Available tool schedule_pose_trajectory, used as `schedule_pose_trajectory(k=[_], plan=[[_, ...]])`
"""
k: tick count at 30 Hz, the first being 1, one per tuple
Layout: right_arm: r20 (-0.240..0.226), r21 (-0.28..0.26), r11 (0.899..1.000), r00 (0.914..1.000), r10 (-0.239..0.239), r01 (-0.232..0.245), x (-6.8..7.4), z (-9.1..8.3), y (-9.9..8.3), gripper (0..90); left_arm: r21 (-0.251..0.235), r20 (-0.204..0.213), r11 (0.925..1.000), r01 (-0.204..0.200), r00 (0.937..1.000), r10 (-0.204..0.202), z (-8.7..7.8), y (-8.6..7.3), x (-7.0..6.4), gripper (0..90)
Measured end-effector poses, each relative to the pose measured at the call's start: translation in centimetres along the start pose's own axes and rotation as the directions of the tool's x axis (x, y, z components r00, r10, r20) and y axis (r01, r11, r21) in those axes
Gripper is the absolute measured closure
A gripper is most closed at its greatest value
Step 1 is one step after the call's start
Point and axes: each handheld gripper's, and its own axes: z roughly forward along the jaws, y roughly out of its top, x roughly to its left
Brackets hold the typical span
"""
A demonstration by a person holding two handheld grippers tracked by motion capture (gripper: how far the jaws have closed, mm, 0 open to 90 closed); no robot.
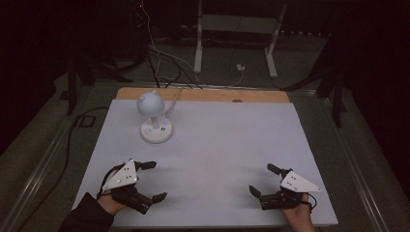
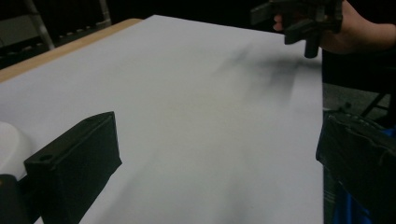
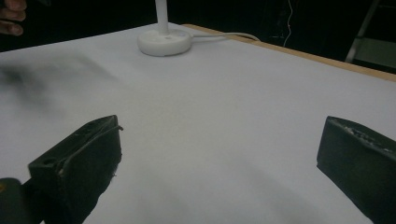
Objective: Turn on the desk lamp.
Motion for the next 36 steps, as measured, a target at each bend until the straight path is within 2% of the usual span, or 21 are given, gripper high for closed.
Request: schedule_pose_trajectory(k=[2,8,12,15,21,26,34,36], plan=[[0.0,0.0,1.0,1.0,0.0,0.0,0.0,0.0,0.0,0.0,-0.019,-0.015,0.9997,0.014,0.9998,-0.014,0.0,0.3,0.4,0.2],[-0.002,0.0,1.0,1.0,0.006,-0.006,0.0,0.0,0.0,0.0,-0.026,-0.04,0.9995,0.016,0.999,-0.017,0.1,0.9,1.0,0.2],[0.002,-0.006,1.0,1.0,0.004,-0.004,0.0,-0.1,0.0,0.0,-0.041,-0.059,0.9986,0.035,0.9976,-0.037,0.1,1.5,1.4,0.2],[-0.001,0.0,1.0,1.0,0.003,-0.003,0.0,-0.1,0.0,0.0,-0.05,-0.094,0.9979,0.041,0.9945,-0.046,0.0,2.0,1.8,0.1],[-0.002,0.0,1.0,1.0,0.002,-0.002,0.0,-0.1,0.0,0.0,-0.063,-0.105,0.9969,0.047,0.993,-0.053,0.2,2.4,2.4,0.2],[0.0,-0.006,1.0,1.0,0.008,-0.008,-0.1,-0.1,0.0,0.0,-0.052,-0.122,0.9976,0.046,0.9912,-0.052,0.8,2.9,3.1,0.2],[0.0,-0.005,1.0,1.0,0.006,-0.006,-0.1,-0.1,0.0,0.0,-0.05,-0.161,0.9975,0.05,0.9853,-0.058,1.9,3.7,4.2,0.2],[0.001,-0.006,1.0,0.9999,0.011,-0.011,-0.2,-0.2,0.0,0.0,-0.051,-0.18,0.9972,0.055,0.9817,-0.063,2.2,3.9,4.6,0.2]])
